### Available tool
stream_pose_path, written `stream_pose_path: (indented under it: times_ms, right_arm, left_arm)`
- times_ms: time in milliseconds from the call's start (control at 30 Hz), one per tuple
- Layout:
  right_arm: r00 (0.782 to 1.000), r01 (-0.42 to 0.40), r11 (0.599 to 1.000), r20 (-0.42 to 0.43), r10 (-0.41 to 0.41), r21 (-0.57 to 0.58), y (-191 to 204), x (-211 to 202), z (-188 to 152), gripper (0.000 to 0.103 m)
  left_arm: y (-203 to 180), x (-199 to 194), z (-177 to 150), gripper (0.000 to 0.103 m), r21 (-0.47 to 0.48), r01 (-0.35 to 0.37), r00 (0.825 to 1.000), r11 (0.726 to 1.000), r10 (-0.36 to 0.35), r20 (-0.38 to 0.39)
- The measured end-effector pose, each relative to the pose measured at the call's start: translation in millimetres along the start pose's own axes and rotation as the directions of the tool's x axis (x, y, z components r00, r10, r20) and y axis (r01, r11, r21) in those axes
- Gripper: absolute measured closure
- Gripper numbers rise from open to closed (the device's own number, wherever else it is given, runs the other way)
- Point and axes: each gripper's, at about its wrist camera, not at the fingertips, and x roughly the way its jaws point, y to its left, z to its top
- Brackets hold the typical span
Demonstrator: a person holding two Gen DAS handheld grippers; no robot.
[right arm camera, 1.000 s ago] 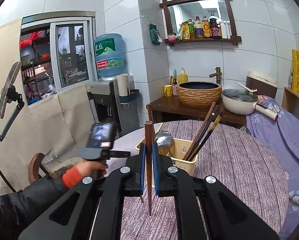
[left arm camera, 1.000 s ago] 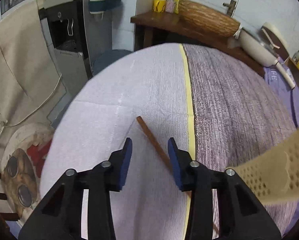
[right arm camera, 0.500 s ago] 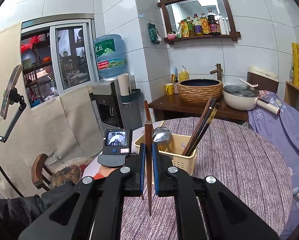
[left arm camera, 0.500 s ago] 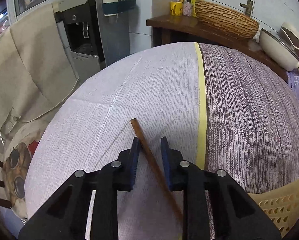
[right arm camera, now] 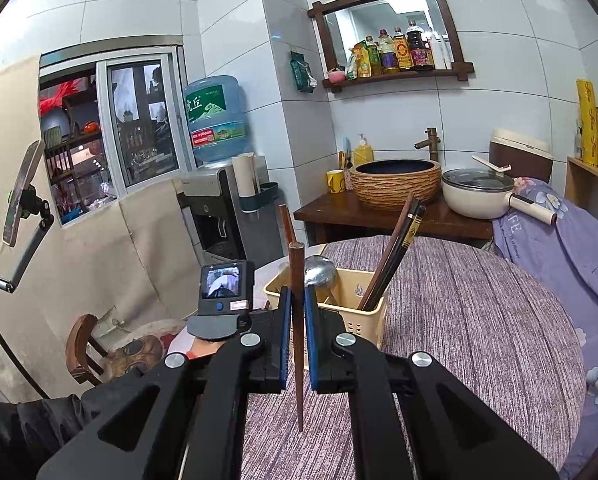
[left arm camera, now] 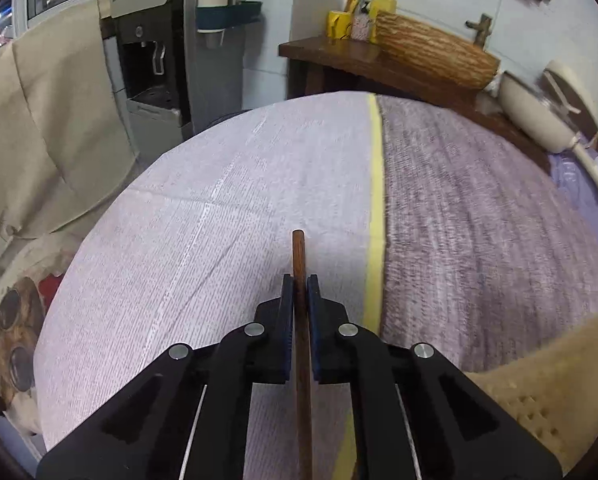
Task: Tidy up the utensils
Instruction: 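Lower the left tool to grasp the last wooden chopstick on the table, then lift the wooden chopstick over the holder with the left tool while the right tool holds its chopstick above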
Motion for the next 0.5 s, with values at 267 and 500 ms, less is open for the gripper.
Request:
stream_pose_path:
  times_ms: [267,500]
  right_arm:
    - [1.0,0.003,1.0,0.015,-0.003,-0.006,4,0,2,0.096]
    - [1.0,0.001,1.0,0.025,-0.001,-0.001,11,-3,4,0.096]
  left_arm:
    - [16,-90,-6,0.096,0.03,0.249,0.965,0.968,-0.25,0.082]
    - [21,-170,-15,0.096,0.11,0.365,0.912,0.925,-0.379,0.16]
